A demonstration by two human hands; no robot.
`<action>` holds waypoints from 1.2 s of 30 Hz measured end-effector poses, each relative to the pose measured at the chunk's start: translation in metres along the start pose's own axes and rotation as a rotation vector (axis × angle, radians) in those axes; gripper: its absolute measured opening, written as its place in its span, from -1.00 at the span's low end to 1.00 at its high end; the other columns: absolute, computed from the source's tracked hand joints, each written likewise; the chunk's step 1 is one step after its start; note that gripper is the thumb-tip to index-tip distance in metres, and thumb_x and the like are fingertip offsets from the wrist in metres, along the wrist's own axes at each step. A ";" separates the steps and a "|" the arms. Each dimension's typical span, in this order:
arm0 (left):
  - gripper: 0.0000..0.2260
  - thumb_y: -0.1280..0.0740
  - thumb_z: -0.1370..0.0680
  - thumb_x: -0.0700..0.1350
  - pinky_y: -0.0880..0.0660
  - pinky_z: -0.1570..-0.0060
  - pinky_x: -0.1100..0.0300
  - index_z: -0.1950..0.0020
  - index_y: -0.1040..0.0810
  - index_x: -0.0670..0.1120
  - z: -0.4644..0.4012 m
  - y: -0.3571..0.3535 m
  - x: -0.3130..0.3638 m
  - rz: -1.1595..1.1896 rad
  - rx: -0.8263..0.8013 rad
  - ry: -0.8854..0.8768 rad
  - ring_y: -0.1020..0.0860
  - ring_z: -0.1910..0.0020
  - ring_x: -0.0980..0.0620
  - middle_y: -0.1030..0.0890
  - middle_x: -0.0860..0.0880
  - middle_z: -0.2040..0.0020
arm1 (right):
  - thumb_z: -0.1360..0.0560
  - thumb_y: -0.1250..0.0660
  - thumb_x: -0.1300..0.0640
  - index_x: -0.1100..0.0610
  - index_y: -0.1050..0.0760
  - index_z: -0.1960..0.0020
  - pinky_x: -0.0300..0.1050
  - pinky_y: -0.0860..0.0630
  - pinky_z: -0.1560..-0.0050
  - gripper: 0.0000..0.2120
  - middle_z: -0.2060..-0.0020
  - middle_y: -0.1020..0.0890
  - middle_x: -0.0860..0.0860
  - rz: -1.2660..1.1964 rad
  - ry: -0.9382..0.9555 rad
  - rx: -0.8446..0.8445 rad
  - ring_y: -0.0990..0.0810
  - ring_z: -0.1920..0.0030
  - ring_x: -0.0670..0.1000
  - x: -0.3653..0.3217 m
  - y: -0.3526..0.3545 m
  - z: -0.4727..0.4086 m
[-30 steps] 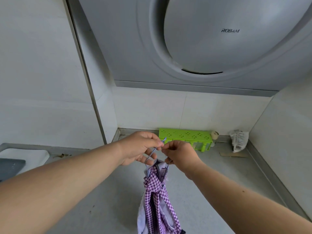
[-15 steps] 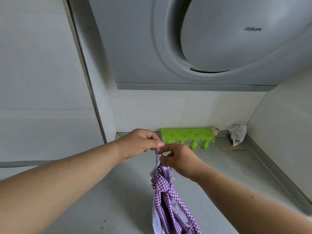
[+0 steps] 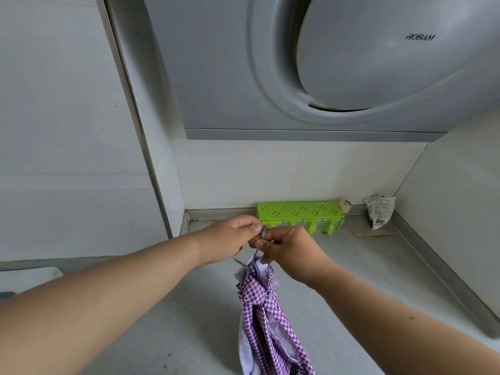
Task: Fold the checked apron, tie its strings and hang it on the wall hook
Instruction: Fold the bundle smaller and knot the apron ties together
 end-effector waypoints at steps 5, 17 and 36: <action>-0.88 -0.17 -0.62 -0.16 -0.17 0.38 0.17 -0.02 -0.51 -0.08 0.000 -0.006 -0.005 0.017 -0.086 0.167 -0.22 0.45 0.11 -0.33 0.08 0.38 | -0.57 -0.47 0.19 -0.01 -0.65 0.22 -0.23 -0.57 0.19 -0.79 0.29 -0.67 -0.04 0.048 0.014 0.020 -0.68 0.31 -0.12 0.001 0.002 0.002; -0.76 -0.46 -0.60 0.08 -0.38 0.13 0.14 0.01 -0.71 -0.09 -0.001 -0.002 -0.013 -0.302 0.009 0.068 -0.52 0.14 0.05 -0.66 -0.12 0.12 | -0.61 -0.42 0.10 0.14 -0.53 0.05 0.21 -0.69 0.12 -0.86 0.30 -0.72 0.05 -0.039 -0.193 0.158 -0.74 0.27 0.13 0.023 -0.002 0.007; -0.82 -0.36 -0.67 0.00 -0.26 0.32 0.17 0.12 -0.64 0.05 0.009 -0.015 -0.013 -0.316 -0.149 0.116 -0.37 0.37 0.14 -0.49 0.19 0.42 | -0.50 -0.53 0.12 0.02 -0.56 0.09 -0.27 -0.41 0.37 -0.85 0.26 -0.61 -0.10 0.179 -0.128 0.014 -0.47 0.37 -0.15 0.029 -0.015 0.026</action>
Point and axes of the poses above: each hand's wrist, its own z-axis away from the middle knuckle, its own y-axis out of the back of the hand, x = y × z, the point moved 7 cm from there along -z, towards the middle knuckle
